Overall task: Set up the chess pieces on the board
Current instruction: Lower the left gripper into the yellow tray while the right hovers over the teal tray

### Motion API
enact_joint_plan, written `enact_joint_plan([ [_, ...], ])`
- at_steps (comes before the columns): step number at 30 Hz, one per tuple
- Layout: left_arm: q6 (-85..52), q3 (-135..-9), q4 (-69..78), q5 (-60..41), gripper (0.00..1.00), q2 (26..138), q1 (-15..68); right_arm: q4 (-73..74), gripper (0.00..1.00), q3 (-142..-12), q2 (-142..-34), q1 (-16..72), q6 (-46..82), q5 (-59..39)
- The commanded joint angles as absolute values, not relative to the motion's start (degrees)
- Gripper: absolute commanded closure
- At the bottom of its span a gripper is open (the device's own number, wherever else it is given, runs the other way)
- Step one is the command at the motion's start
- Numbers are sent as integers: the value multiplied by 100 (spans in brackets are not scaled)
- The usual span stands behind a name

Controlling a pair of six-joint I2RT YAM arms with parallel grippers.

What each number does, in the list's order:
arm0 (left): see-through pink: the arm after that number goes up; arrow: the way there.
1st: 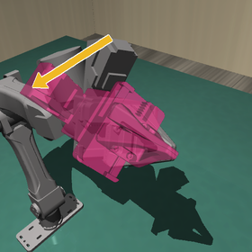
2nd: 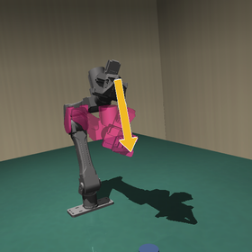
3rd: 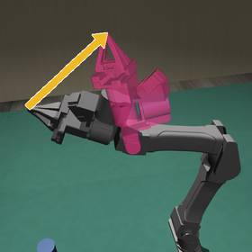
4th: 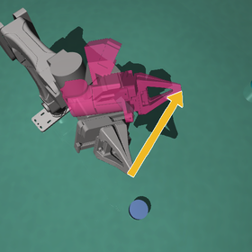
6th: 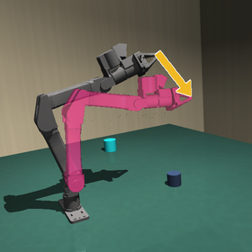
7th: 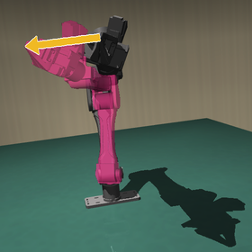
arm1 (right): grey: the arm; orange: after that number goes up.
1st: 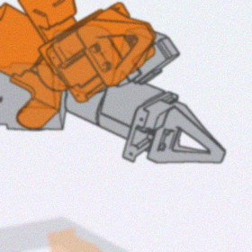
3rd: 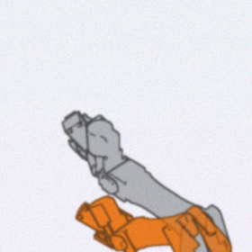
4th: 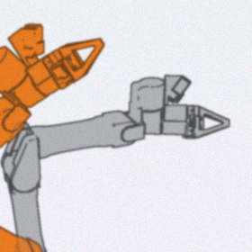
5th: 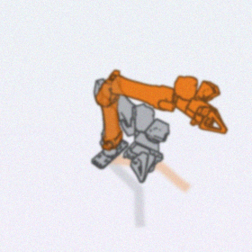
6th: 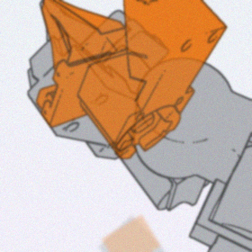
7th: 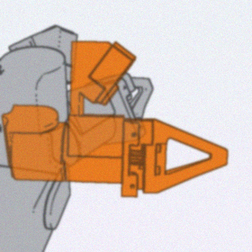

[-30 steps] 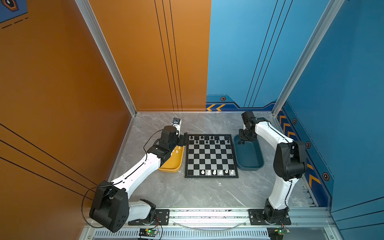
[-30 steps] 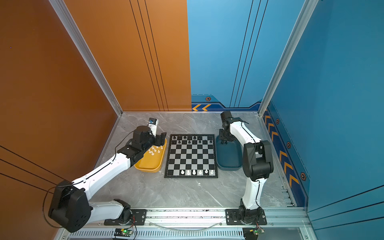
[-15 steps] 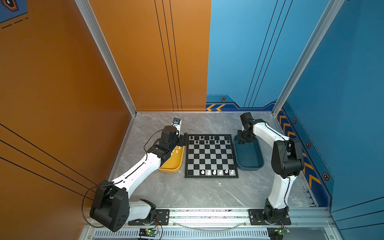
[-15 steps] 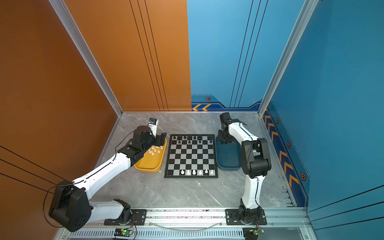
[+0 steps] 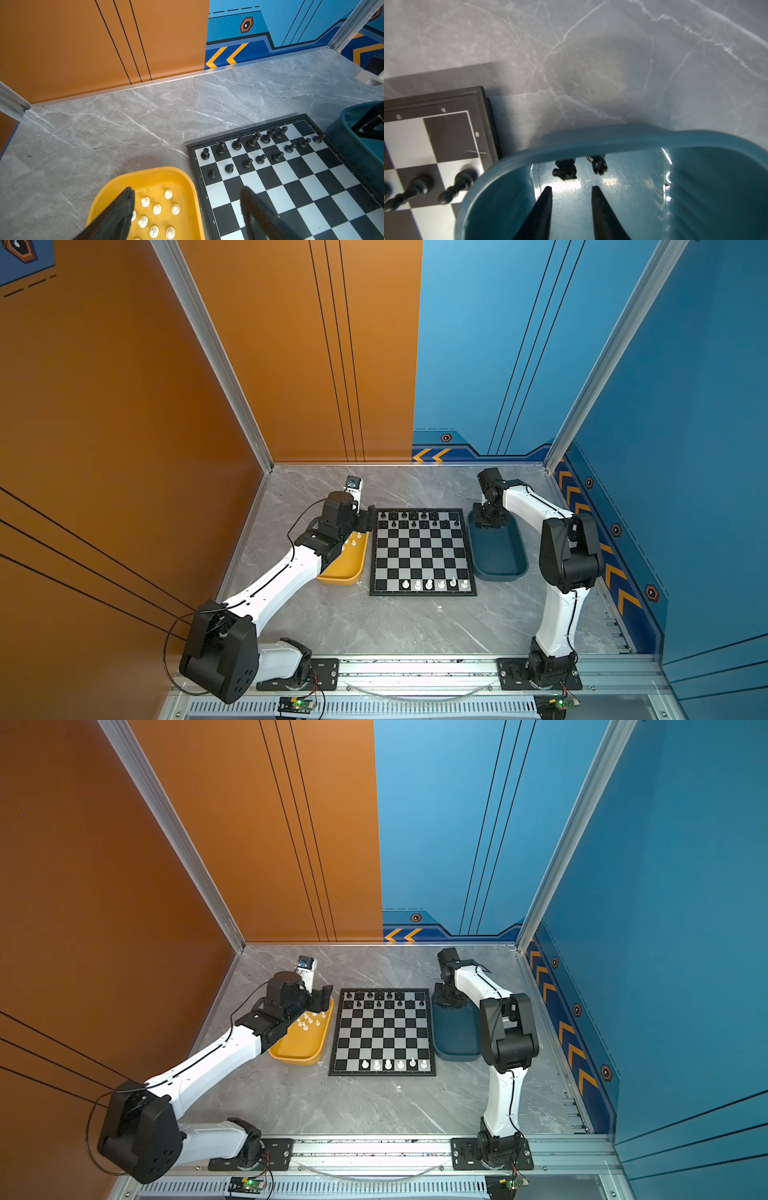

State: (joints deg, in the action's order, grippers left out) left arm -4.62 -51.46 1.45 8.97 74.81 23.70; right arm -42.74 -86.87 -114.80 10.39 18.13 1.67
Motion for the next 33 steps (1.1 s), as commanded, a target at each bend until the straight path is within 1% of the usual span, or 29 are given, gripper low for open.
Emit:
enact_joint_plan([
  [1,-503,-5299,40,975,19,7515,2408,-4193,66,-8771,-11604,1068,1943,120],
  [6,-419,-5374,-176,1178,19,7473,2400,-4228,66,-8756,-11479,1078,1964,122],
  [10,-359,-5651,-874,1608,19,7449,2268,-4225,66,-8625,-11135,1072,1969,168],
  [15,-518,-5858,-1785,1703,19,7444,1950,-4206,65,-8402,-10574,1100,2014,196],
  [21,-1049,-6454,-2982,1542,24,7745,1493,-3937,65,-7872,-9850,1180,2174,182],
  [25,-1476,-6597,-3660,1320,27,8062,1118,-3759,64,-7581,-9543,1243,2237,101],
  [28,-1602,-6571,-3770,1010,31,8236,952,-3696,64,-7450,-9437,1276,2257,71],
  [30,-1656,-6551,-3788,931,35,8312,910,-3642,64,-7354,-9383,1288,2274,70],
  [33,-1662,-6509,-3779,930,37,8375,888,-3526,64,-7200,-9283,1299,2310,42],
])
